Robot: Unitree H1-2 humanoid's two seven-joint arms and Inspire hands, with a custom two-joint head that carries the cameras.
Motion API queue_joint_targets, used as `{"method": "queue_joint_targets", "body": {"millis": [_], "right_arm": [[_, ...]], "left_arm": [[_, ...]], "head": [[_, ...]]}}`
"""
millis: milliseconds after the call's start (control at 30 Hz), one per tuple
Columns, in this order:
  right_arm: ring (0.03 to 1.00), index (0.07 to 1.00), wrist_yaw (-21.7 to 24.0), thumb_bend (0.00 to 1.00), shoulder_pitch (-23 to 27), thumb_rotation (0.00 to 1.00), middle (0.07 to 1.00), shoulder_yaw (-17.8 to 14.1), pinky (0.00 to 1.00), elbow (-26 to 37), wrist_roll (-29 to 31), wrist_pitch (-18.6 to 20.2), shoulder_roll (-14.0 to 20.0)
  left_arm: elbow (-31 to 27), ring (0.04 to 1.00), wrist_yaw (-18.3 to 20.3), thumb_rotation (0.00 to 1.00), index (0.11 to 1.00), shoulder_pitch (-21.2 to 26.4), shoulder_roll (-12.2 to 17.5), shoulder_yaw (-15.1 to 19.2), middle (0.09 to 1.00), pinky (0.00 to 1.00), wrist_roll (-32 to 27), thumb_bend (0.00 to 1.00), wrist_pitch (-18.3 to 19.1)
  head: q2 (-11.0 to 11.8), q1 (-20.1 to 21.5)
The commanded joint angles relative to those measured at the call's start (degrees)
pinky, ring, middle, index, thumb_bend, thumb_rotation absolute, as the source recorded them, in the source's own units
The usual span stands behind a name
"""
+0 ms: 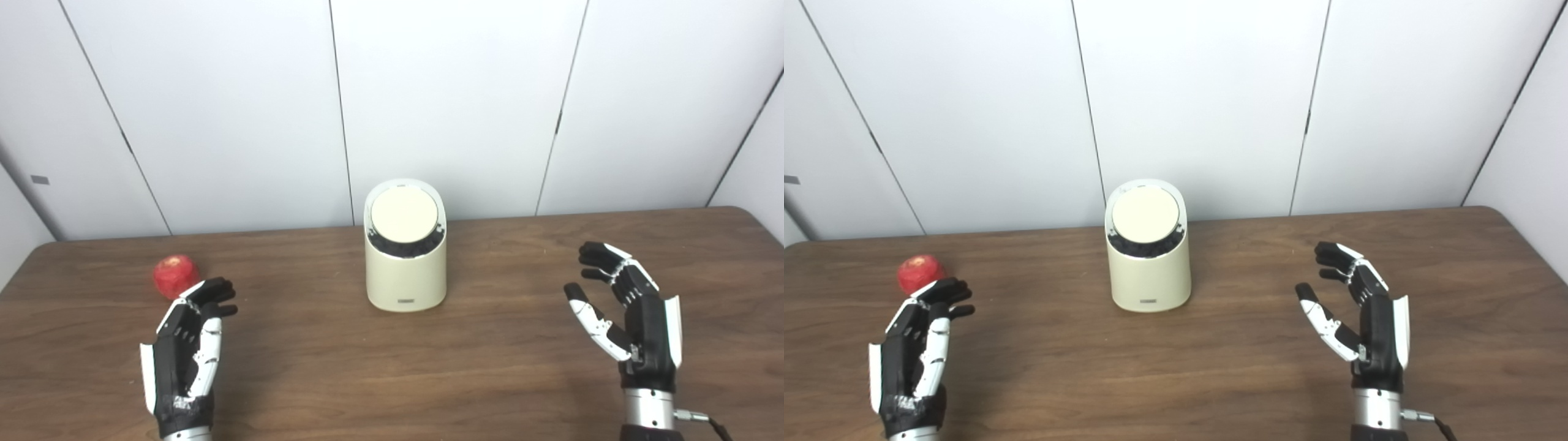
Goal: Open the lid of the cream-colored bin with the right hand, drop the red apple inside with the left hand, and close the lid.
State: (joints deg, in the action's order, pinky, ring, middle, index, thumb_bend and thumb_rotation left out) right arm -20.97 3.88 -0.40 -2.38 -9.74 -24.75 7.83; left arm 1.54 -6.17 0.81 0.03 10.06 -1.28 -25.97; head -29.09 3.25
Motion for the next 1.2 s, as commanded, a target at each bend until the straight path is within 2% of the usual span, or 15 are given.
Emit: {"method": "queue_joint_targets", "body": {"millis": [0,200,367,533,667,700,767,800,833,933,1000,1100,1167], "right_arm": [[0.703,0.688,0.0,0.26,-3.6,0.27,0.707,0.6,0.64,-3.3,-0.7,-2.1,-1.5],[0.695,0.684,-0.2,0.26,-3.6,0.25,0.702,0.7,0.63,-3.5,-0.7,-2.1,-1.3],[0.695,0.685,-0.2,0.25,-3.6,0.25,0.705,0.8,0.63,-3.5,-0.9,-2.1,-1.2],[0.698,0.688,-0.3,0.26,-3.7,0.27,0.705,0.7,0.63,-2.8,-1.6,-2.1,-1.2],[0.734,0.720,1.1,0.30,-3.8,0.39,0.737,0.1,0.67,0.0,-2.9,-1.0,-1.5],[0.760,0.750,1.6,0.32,-3.8,0.48,0.765,0.1,0.69,0.7,-3.1,-0.6,-1.4],[0.791,0.787,2.9,0.35,-3.6,0.57,0.797,0.5,0.72,3.1,-6.2,0.8,-0.5],[0.831,0.834,3.3,0.39,-3.4,0.70,0.839,0.6,0.76,3.9,-7.3,1.5,-0.3],[0.831,0.834,4.5,0.39,-3.1,0.70,0.839,0.8,0.76,6.1,-8.1,3.7,-0.1],[0.895,0.918,9.4,0.54,-0.8,0.85,0.907,1.6,0.84,16.1,-10.7,14.8,-1.0],[0.916,0.956,12.7,0.59,1.8,0.86,0.942,2.1,0.85,21.7,-12.4,22.1,-1.7],[0.950,0.992,16.3,0.71,6.7,0.77,0.975,2.2,0.87,25.9,-13.3,30.3,-2.3],[0.972,0.999,18.0,0.75,10.1,0.70,0.994,2.2,0.88,26.8,-13.8,34.4,-2.5]], "left_arm": [[2.0,0.699,0.6,0.50,0.692,-1.8,0.8,0.3,0.705,0.63,-0.1,0.30,-0.9],[2.2,0.699,0.5,0.51,0.690,-1.7,0.9,0.4,0.704,0.64,0.3,0.31,-0.9],[2.1,0.694,0.5,0.49,0.688,-1.6,0.7,0.4,0.700,0.62,0.1,0.29,-1.0],[2.0,0.694,0.3,0.50,0.688,-1.7,0.6,0.3,0.700,0.63,0.5,0.31,-0.9],[2.5,0.696,0.4,0.52,0.693,-1.5,0.8,0.2,0.703,0.63,0.4,0.31,-1.0],[2.6,0.693,0.6,0.51,0.691,-1.4,0.8,0.3,0.701,0.63,0.1,0.31,-1.0],[2.7,0.691,0.5,0.50,0.690,-1.2,0.9,0.3,0.700,0.63,0.2,0.30,-1.0],[2.7,0.690,0.4,0.49,0.689,-1.2,0.9,0.3,0.700,0.62,0.4,0.30,-1.0],[2.8,0.690,0.3,0.49,0.689,-1.2,0.9,0.3,0.700,0.62,0.4,0.30,-1.0],[3.0,0.699,0.8,0.48,0.692,-1.2,0.7,0.4,0.706,0.63,-0.5,0.29,-1.0],[3.3,0.701,1.1,0.48,0.694,-1.0,0.7,0.4,0.707,0.63,-0.7,0.29,-1.0],[3.8,0.704,1.5,0.49,0.698,-0.8,0.8,0.5,0.710,0.63,-0.8,0.29,-1.0],[3.9,0.702,1.5,0.48,0.696,-0.7,0.7,0.5,0.708,0.62,-0.7,0.28,-1.0]], "head": [[0.0,0.0],[0.1,0.0],[0.1,0.1],[0.1,0.2],[0.0,0.5],[0.0,0.6],[0.2,0.7],[0.1,0.8],[0.1,0.8],[0.2,1.1],[0.3,1.0],[0.5,0.9],[0.6,0.9]]}}
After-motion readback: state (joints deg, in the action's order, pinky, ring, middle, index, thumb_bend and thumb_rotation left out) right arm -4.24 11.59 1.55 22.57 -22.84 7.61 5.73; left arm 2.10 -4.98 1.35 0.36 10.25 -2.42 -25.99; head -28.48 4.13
